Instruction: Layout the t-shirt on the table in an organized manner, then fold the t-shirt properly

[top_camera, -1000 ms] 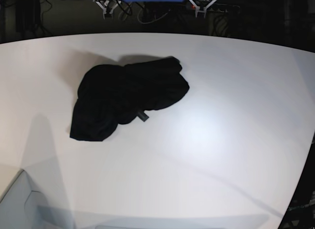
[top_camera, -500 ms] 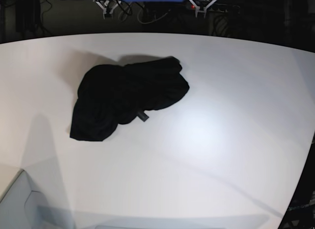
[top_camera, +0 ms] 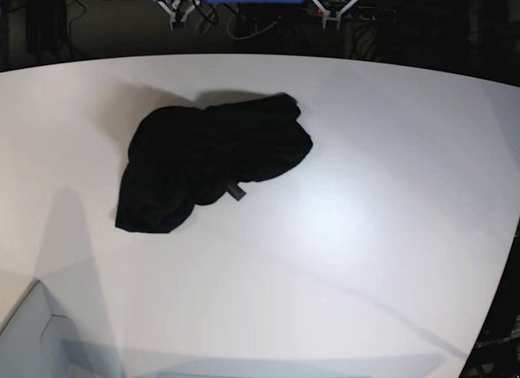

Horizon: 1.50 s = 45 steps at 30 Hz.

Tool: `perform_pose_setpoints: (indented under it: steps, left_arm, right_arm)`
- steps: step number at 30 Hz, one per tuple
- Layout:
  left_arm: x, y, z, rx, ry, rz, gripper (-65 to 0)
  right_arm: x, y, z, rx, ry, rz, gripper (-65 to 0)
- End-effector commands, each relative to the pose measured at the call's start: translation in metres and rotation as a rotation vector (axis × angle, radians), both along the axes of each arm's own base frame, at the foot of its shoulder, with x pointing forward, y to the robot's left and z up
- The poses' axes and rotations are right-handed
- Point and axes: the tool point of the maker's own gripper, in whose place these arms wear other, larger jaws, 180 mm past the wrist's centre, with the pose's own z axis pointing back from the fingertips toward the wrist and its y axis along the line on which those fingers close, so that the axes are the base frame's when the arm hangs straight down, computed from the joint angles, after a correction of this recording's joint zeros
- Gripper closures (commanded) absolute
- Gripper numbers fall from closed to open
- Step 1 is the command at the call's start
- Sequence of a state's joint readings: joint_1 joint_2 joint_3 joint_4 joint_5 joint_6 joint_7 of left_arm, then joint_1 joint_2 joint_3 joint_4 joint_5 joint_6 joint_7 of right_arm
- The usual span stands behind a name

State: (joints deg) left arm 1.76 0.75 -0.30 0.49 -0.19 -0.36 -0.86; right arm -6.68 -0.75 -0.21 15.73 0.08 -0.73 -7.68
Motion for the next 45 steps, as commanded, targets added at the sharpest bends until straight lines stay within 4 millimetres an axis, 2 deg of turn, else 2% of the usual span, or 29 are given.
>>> perform_pose_setpoints:
  steps: [1,4,7,9,11,13,17,20,24,29,32,35,38,41,45]
  left_arm:
    - [-0.017,0.008,0.0,0.015,0.03,-0.001,-0.1]
    - [-0.017,0.014,0.002,0.022,-0.003,-0.003,-0.1]
    - [-0.022,0.033,0.007,0.046,-0.052,-0.012,-0.1]
    - [-0.032,0.038,0.013,0.051,-0.078,-0.019,-0.1]
    - [-0.036,0.051,0.023,0.066,-0.119,-0.035,-0.1]
    - [-0.035,0.058,0.034,0.072,-0.163,-0.05,-0.1]
    - [-0.035,0.072,0.059,0.089,-0.239,-0.086,-0.1]
    - [-0.028,0.077,0.081,0.089,-0.306,-0.116,-0.1]
    - [-0.016,0.078,0.115,0.058,-0.396,-0.06,-0.1]
    - [0.002,0.089,0.158,-0.005,-0.489,0.047,-0.1]
    - [0.014,0.088,0.185,-0.054,-0.539,0.076,-0.1]
    - [0.025,0.081,0.213,-0.108,-0.586,0.073,-0.1]
    - [0.041,0.067,0.242,-0.163,-0.65,0.051,-0.1]
    - [0.065,0.065,0.268,-0.171,-0.737,0.057,-0.1]
    - [0.097,0.063,0.3,-0.168,-0.866,0.1,-0.1]
  right_arm:
    - [-0.01,-0.001,0.001,0.009,0.013,0.001,0.0]
    - [-0.018,-0.003,0.005,0.006,-0.011,0.001,0.0]
    - [-0.026,-0.012,0.011,-0.008,-0.037,0.005,0.0]
    - [-0.034,-0.015,0.016,-0.014,-0.045,0.008,0.0]
    - [-0.044,-0.029,0.021,-0.035,-0.048,0.018,0.0]
    - [-0.053,-0.035,0.024,-0.044,-0.045,0.023,0.0]
    - [-0.067,-0.062,0.038,-0.084,-0.06,0.052,0.0]
    - [-0.064,-0.074,0.058,-0.105,-0.125,0.073,0.0]
    - [-0.04,-0.071,0.096,-0.104,-0.258,0.102,0.0]
    - [-0.004,-0.062,0.154,-0.097,-0.433,0.129,0.0]
    - [0.014,-0.064,0.187,-0.114,-0.519,0.123,0.0]
    - [0.036,-0.071,0.22,-0.143,-0.61,0.113,0.0]
    - [0.069,-0.077,0.258,-0.181,-0.734,0.103,0.0]
    - [0.095,-0.077,0.281,-0.192,-0.824,0.101,0.0]
    - [0.132,-0.072,0.297,-0.19,-0.934,0.08,0.0]
